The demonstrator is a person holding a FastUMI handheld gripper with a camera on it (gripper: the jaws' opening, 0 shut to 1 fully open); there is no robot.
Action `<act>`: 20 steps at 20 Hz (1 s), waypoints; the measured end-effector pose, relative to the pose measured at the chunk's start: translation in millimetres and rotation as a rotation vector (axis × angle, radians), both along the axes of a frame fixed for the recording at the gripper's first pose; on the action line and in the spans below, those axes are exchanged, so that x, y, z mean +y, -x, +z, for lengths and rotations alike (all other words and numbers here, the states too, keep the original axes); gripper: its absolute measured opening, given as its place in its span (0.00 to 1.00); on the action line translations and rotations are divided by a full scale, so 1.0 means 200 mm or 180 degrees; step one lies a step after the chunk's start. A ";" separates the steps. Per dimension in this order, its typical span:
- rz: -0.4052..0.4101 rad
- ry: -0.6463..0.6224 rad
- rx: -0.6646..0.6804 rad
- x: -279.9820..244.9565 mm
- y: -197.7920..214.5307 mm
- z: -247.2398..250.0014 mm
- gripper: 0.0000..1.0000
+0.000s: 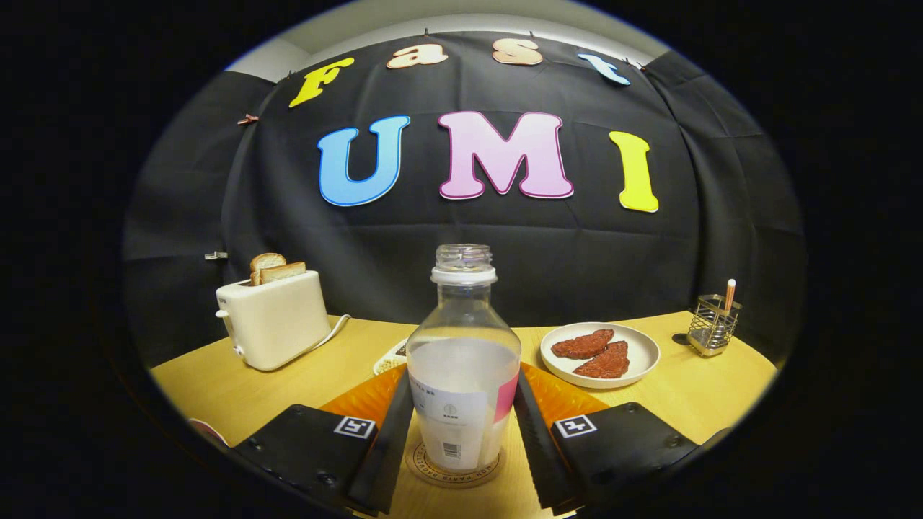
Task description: Take the bottle from table, then pour the juice into the cup, finally place the bottle on the coaster
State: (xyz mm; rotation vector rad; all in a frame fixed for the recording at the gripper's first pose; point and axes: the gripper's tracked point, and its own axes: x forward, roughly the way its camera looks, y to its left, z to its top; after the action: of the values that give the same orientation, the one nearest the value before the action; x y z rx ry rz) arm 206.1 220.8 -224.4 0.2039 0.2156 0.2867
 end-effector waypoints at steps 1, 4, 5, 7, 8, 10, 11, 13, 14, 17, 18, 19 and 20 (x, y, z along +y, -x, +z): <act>0.0003 0.0003 -0.0002 0.01 0.00 0.00 0.75; 0.0025 0.0020 0.0023 0.02 0.00 -0.03 0.75; 0.0030 0.0036 0.0014 0.03 0.01 -0.04 0.75; 0.0041 0.0053 0.0002 0.03 0.00 -0.04 0.75; 0.0054 0.0055 0.0001 0.04 0.00 -0.05 0.75; 0.0065 0.0085 0.0006 0.05 0.00 -0.06 0.76; 0.0078 0.0081 0.0018 0.05 0.00 -0.07 0.76; 0.0091 0.0088 0.0002 0.05 0.01 -0.07 0.77; 0.0103 0.0092 -0.0019 0.06 0.01 -0.06 0.77; 0.0135 0.0096 -0.0030 0.07 0.01 -0.06 0.77; 0.0139 0.0095 -0.0012 0.07 0.01 -0.06 0.77; 0.0156 0.0078 0.0009 0.07 0.02 -0.07 0.78; 0.0176 0.0068 0.0030 0.07 0.02 -0.08 0.78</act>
State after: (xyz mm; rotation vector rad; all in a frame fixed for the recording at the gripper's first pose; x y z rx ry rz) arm 201.3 235.7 -240.0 0.1785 0.2337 0.3384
